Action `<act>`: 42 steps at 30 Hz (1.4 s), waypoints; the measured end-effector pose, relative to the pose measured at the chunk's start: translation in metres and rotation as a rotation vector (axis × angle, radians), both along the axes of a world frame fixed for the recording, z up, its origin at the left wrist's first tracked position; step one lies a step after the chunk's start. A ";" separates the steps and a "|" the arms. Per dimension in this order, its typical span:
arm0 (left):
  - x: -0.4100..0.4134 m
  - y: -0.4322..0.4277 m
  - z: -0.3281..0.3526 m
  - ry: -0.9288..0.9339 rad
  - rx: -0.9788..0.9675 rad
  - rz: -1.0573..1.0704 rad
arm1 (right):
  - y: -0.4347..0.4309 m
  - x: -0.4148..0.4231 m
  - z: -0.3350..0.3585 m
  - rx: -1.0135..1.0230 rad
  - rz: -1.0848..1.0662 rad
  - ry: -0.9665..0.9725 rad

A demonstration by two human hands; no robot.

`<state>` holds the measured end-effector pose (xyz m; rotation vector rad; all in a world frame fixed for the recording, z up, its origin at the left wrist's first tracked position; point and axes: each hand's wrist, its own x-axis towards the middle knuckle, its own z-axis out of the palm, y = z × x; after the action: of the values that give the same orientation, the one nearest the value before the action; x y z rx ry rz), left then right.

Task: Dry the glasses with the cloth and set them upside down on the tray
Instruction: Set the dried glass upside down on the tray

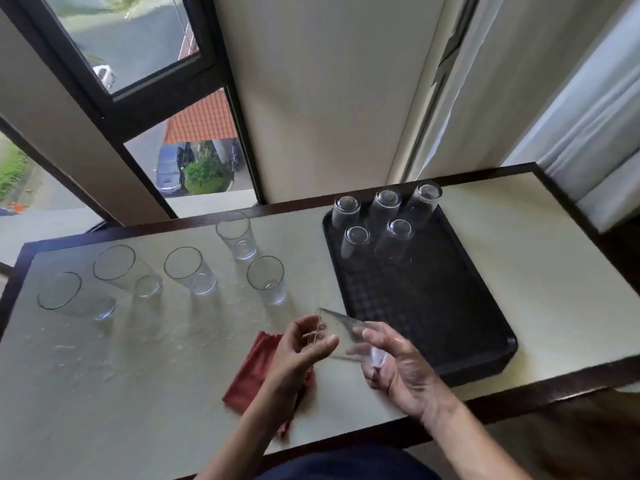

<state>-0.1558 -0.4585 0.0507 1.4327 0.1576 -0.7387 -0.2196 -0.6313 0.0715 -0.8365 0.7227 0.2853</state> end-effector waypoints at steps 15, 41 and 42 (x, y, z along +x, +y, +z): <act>0.005 -0.008 -0.075 -0.641 1.034 -0.640 | -0.184 0.093 0.021 -1.544 0.435 0.184; 0.009 -0.007 -0.079 -0.621 1.029 -0.593 | -0.176 0.115 -0.041 -1.543 -0.031 0.156; 0.009 -0.006 -0.079 -0.627 1.034 -0.595 | -0.169 0.107 -0.043 -1.516 -0.063 0.161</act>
<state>-0.1464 -0.4647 -0.0284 2.7000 -0.4669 -0.6520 -0.1129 -0.8000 0.0289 -2.2241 1.0872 -0.3486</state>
